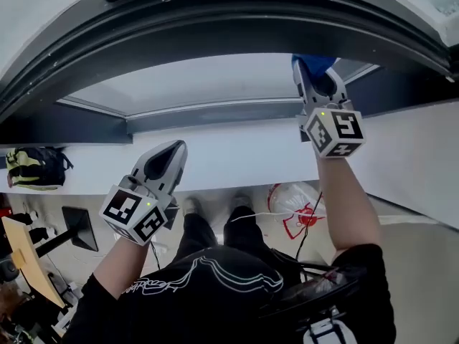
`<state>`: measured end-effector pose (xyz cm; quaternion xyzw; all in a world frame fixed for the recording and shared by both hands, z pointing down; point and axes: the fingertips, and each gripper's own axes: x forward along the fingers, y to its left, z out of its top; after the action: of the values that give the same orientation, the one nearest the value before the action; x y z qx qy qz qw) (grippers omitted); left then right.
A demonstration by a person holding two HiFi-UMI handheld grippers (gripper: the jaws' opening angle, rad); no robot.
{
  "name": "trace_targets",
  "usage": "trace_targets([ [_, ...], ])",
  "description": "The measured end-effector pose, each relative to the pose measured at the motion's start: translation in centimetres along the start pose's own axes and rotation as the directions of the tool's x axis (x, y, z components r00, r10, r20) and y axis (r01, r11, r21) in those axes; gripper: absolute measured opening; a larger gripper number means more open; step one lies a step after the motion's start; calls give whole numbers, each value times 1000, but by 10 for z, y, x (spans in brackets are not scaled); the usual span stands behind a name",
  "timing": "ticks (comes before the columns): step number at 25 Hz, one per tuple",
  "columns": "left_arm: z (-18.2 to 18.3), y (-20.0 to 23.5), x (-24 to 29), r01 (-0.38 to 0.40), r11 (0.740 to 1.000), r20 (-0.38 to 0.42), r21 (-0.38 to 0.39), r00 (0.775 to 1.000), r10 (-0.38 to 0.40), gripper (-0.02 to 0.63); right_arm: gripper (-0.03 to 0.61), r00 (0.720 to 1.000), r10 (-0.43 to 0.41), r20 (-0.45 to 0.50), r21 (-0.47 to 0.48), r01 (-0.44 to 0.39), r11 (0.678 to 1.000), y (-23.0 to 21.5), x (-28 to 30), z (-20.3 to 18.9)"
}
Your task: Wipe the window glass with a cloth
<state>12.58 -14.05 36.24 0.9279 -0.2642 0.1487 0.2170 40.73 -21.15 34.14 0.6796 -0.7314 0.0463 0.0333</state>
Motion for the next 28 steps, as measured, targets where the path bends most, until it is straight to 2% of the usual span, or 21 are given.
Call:
trace_targets([
  [8,-13,-38,26,12,1000,-44,3,999,-11,5,92,982,-184,27,26,184,983,-111,-46,3],
  [17,-34,-73,34,37,999,-81,-6,996,-37,5,92,967,-254,26,48,253,966,-150,-65,2],
  [23,-37,-69,27,41,999,-50,-18,998,-41,5,92,981,-192,-6,-23,192,981,-116,-71,-6],
  [28,-37,-50,5,14,999,-9,-45,1000,-14,5,92,998,-52,22,-47,53,998,-28,-64,3],
])
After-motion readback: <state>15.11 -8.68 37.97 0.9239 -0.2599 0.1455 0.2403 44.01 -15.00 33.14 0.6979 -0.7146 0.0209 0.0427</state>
